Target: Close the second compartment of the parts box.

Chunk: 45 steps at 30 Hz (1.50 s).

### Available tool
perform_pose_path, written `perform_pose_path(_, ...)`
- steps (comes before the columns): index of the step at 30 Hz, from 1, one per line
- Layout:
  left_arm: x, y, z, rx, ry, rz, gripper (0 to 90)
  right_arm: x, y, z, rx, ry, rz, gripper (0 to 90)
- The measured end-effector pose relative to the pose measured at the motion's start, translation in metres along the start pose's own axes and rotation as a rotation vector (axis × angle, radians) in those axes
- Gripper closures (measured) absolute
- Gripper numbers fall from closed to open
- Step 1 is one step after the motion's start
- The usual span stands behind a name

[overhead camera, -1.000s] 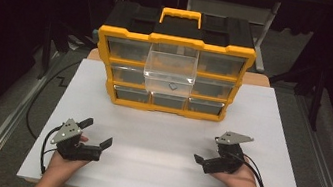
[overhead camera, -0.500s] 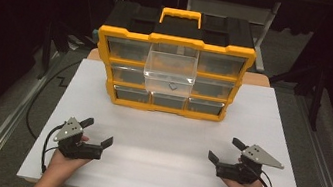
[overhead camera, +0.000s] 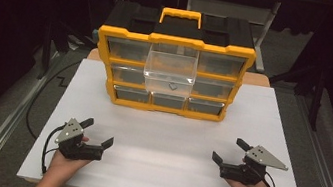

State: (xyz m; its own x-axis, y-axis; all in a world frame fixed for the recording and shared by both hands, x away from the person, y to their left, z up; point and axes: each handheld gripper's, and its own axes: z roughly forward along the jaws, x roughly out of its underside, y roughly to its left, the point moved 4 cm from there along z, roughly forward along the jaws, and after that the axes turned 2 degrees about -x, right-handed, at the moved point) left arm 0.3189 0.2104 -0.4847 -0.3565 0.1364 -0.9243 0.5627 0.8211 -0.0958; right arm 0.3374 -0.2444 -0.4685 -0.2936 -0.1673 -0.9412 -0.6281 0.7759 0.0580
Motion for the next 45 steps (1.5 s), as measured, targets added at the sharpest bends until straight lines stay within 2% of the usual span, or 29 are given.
perform_pose_path(4,-0.0005,0.0004,0.0002,0.005,-0.004,-0.014,0.3,0.0000,0.0005,0.0003,0.002,0.002,-0.003,0.2)
perform_pose_path(13,-0.0008,-0.0025,0.0002,0.016,0.003,0.000,0.3,-0.0008,0.0000,-0.0010,0.011,0.007,-0.031,0.2)
perform_pose_path(15,0.0006,-0.0040,0.0014,0.012,0.017,0.013,0.5,-0.0005,0.0015,-0.0019,0.012,0.011,-0.027,0.2)
perform_pose_path(18,0.0000,-0.0050,0.0011,0.017,0.011,0.002,1.4,-0.0019,0.0020,-0.0030,0.014,-0.007,-0.017,0.2)
perform_pose_path(22,-0.0015,-0.0033,-0.0018,0.018,-0.009,-0.008,7.5,-0.0023,0.0024,-0.0052,0.019,-0.004,-0.029,0.2)
perform_pose_path(26,0.0008,-0.0012,-0.0012,0.020,0.008,-0.016,14.2,-0.0018,0.0006,-0.0030,0.022,-0.001,-0.020,0.2)
perform_pose_path(34,0.0006,-0.0028,-0.0007,0.033,0.021,-0.025,21.2,-0.0028,0.0022,-0.0023,0.023,-0.002,-0.029,0.2)
perform_pose_path(39,-0.0001,-0.0017,-0.0026,0.023,0.011,-0.022,31.9,-0.0025,0.0019,-0.0026,0.019,0.001,-0.032,0.2)
perform_pose_path(45,-0.0018,0.0000,-0.0042,0.009,-0.011,-0.029,50.2,-0.0011,0.0010,-0.0016,0.019,0.006,-0.026,0.2)
